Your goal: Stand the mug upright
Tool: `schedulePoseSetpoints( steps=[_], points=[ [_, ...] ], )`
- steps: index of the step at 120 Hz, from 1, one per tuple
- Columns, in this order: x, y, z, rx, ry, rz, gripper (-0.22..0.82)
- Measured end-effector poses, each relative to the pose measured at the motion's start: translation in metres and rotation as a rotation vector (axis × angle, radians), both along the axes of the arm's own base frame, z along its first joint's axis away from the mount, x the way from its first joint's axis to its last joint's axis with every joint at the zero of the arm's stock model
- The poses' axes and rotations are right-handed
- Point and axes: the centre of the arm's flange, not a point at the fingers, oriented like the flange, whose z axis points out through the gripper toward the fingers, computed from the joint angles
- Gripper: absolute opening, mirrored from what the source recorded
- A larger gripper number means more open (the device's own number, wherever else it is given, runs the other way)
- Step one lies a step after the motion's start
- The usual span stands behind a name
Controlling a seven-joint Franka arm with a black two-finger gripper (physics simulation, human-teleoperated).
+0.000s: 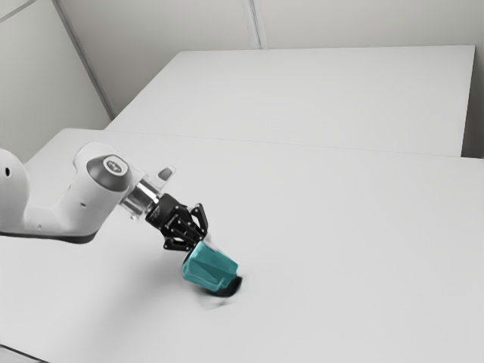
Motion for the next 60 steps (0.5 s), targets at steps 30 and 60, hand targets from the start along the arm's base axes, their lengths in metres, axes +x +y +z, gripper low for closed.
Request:
schedulePoseSetpoints(
  steps=[30, 60],
  points=[
    [0.015, 0.001, 0.035, 0.08, -0.061, -0.07, -0.17],
    [0.057, 0.02, 0.041, 0.301, -0.052, -0.219, -0.18]
  ],
)
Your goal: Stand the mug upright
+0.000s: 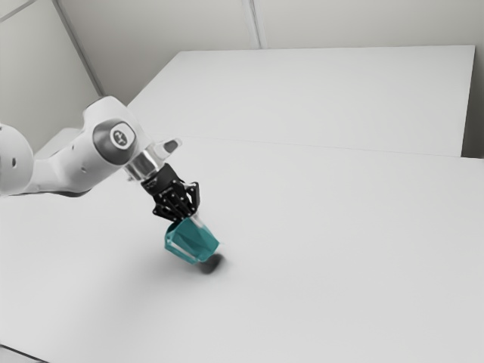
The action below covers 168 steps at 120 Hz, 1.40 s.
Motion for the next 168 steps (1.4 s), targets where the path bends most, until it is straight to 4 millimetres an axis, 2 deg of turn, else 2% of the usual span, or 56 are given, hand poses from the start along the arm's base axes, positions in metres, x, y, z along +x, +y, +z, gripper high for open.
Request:
schedulePoseSetpoints(
  steps=[11, 17, 24, 33, 40, 55, 91, 114, 164, 168],
  points=[
    [0.022, 0.006, 0.012, 0.138, -0.026, -0.09, -0.18],
    [0.034, 0.002, 0.017, 0.214, -0.037, -0.15, -0.18],
    [0.045, -0.022, 0.022, 0.294, -0.051, -0.245, -0.18],
    [0.047, -0.059, 0.019, 0.357, -0.054, -0.354, -0.18],
    [0.047, -0.075, 0.015, 0.402, -0.054, -0.41, -0.18],
    [0.063, -0.076, 0.011, 0.499, -0.062, -0.465, -0.18],
    [0.081, -0.109, -0.001, 0.622, -0.165, -0.573, -0.18],
    [0.091, -0.119, -0.011, 0.612, -0.235, -0.555, -0.18],
    [0.102, -0.125, -0.033, 0.573, -0.289, -0.5, -0.18],
    [0.102, -0.125, -0.033, 0.571, -0.29, -0.499, -0.13]
  ],
)
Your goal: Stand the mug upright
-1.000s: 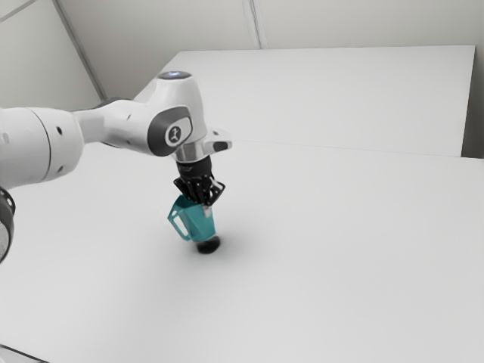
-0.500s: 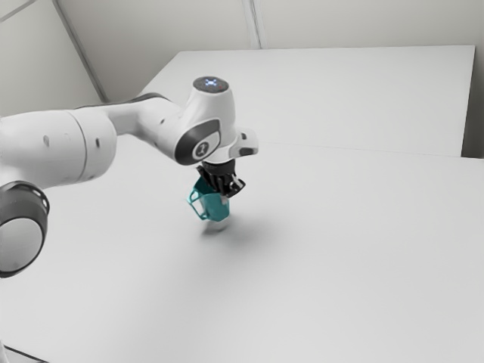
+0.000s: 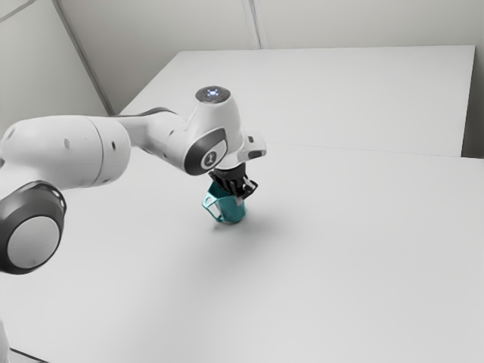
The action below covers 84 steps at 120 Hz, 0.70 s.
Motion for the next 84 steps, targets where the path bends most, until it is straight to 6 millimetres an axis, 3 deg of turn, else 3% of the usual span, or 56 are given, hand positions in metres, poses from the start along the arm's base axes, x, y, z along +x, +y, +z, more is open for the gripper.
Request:
schedulePoseSetpoints(
  steps=[18, 33, 41, 60, 74, 84],
  points=[
    [0.002, 0.007, 0.005, -0.003, -0.007, 0.008, 0.2],
    [0.002, 0.008, 0.021, -0.01, -0.027, 0.003, 0.38],
    [0.0, 0.009, 0.043, -0.025, -0.058, 0.001, 0.44],
    [-0.018, 0.019, 0.117, -0.079, -0.096, 0.023, 0.53],
    [-0.028, 0.04, 0.19, -0.11, -0.098, 0.061, 0.56],
    [-0.037, 0.055, 0.211, -0.115, -0.068, 0.082, 0.57]
  ],
)
